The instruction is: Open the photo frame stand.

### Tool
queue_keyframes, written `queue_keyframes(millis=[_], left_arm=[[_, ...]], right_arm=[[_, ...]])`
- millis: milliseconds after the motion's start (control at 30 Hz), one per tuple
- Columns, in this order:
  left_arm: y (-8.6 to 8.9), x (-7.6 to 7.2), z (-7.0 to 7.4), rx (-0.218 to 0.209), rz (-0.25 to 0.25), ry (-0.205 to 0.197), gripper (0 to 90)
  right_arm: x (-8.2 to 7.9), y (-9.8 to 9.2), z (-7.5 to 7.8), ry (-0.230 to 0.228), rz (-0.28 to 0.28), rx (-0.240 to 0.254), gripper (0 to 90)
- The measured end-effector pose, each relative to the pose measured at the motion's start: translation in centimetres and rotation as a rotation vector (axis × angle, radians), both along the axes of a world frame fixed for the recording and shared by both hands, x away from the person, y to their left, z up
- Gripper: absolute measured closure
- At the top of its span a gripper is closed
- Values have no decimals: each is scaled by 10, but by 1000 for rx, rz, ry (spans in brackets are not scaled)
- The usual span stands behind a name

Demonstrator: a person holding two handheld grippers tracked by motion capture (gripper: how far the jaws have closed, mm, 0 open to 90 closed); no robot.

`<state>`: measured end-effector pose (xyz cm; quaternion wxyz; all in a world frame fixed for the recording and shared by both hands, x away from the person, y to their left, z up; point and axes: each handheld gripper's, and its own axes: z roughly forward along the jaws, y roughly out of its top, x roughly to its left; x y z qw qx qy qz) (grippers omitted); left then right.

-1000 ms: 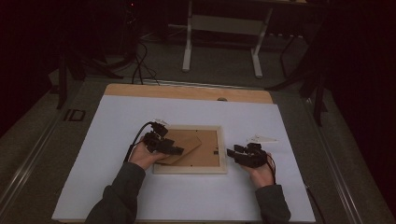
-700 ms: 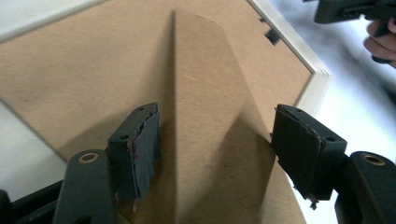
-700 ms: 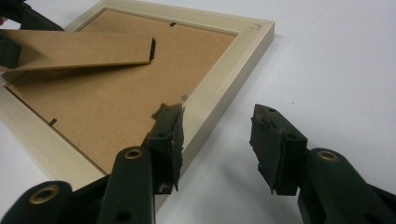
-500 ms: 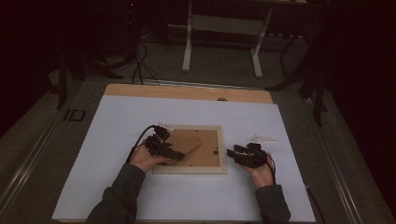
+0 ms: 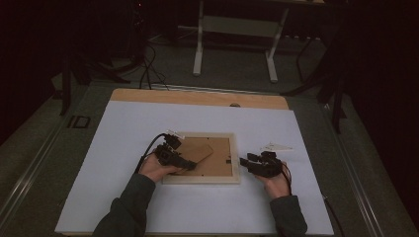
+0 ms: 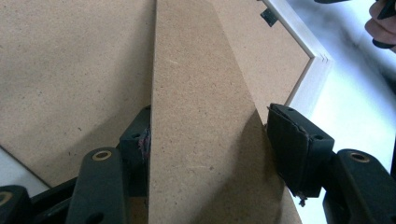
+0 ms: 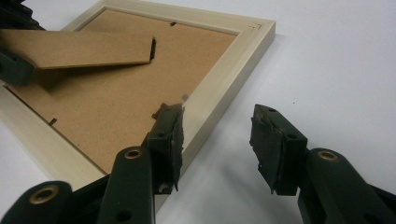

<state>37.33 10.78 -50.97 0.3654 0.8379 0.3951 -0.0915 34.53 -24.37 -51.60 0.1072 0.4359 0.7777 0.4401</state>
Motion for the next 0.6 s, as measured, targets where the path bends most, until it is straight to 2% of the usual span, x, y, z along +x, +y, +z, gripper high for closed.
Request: queue_keyframes(millis=[400,600], left_arm=[[1,2,-1,-18,8,28,411],[1,2,0,-13,11,31,419]], right_arm=[[0,2,-1,4,4,-4,530],[0,1,-1,2,3,-4,529]])
